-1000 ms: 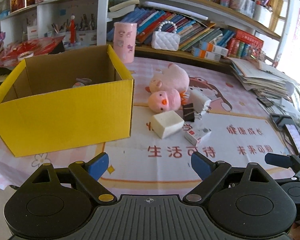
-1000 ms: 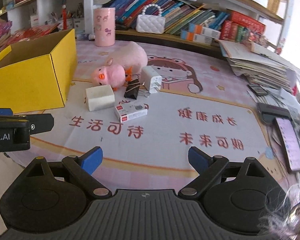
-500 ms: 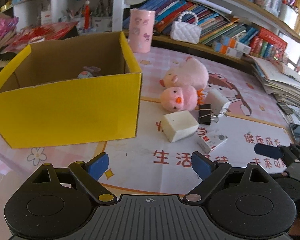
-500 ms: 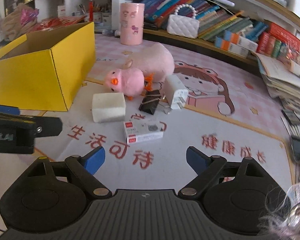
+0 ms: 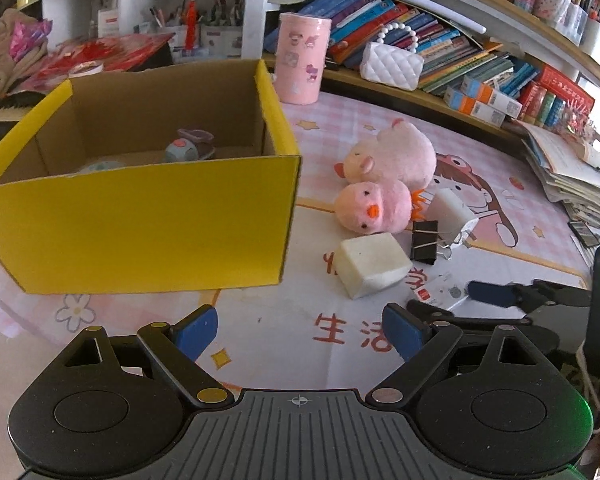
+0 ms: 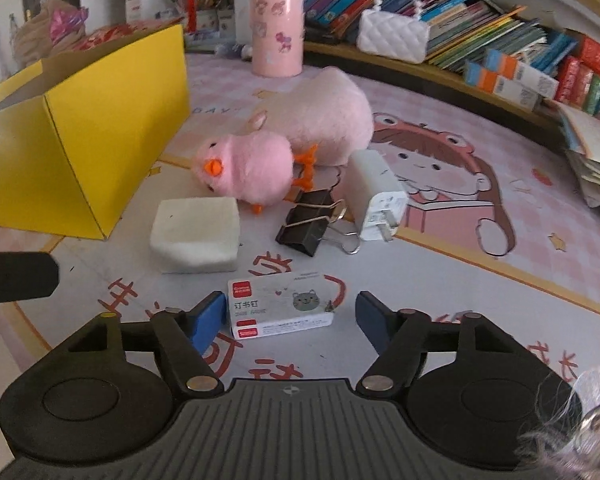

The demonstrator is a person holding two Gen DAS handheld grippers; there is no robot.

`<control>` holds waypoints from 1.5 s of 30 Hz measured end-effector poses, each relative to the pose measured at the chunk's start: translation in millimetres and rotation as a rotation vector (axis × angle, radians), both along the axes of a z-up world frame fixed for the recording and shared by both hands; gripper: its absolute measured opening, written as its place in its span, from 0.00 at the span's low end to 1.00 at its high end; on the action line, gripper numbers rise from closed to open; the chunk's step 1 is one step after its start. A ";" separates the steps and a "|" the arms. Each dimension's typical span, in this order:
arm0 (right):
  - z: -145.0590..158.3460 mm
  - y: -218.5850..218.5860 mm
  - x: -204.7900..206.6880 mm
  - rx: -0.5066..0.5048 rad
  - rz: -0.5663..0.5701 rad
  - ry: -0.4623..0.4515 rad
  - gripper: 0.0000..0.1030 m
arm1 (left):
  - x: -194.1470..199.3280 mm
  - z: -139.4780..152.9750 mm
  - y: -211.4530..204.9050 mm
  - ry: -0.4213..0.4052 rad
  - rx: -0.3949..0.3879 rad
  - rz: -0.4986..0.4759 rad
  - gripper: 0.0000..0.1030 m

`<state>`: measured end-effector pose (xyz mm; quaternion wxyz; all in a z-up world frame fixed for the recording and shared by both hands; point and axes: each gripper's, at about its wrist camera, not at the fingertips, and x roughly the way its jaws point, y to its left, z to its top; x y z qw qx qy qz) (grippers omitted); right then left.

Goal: Organize objects
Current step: 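Grasp the white sponge with the left tool while the right tool grasps the stapler box, then carry the sponge and stapler box with both tools to the yellow box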

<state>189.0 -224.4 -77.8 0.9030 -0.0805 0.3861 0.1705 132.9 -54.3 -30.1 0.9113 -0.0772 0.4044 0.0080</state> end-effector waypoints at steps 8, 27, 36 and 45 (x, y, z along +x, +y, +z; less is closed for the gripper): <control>7.5 -19.3 -2.9 -0.013 -0.010 -0.037 0.51 | 22.9 -6.0 -31.4 0.018 0.009 -0.079 0.86; 38.1 -66.3 -38.6 -0.030 -0.035 -0.101 0.51 | 91.6 -42.0 -77.3 0.068 0.129 -0.012 0.57; 35.3 -59.4 -42.7 -0.009 -0.068 -0.059 0.51 | 61.4 -21.5 -55.6 0.006 0.048 -0.065 0.46; 41.8 -23.5 -61.1 0.000 -0.030 -0.056 0.51 | 18.3 -6.3 -18.8 -0.003 0.008 -0.075 0.45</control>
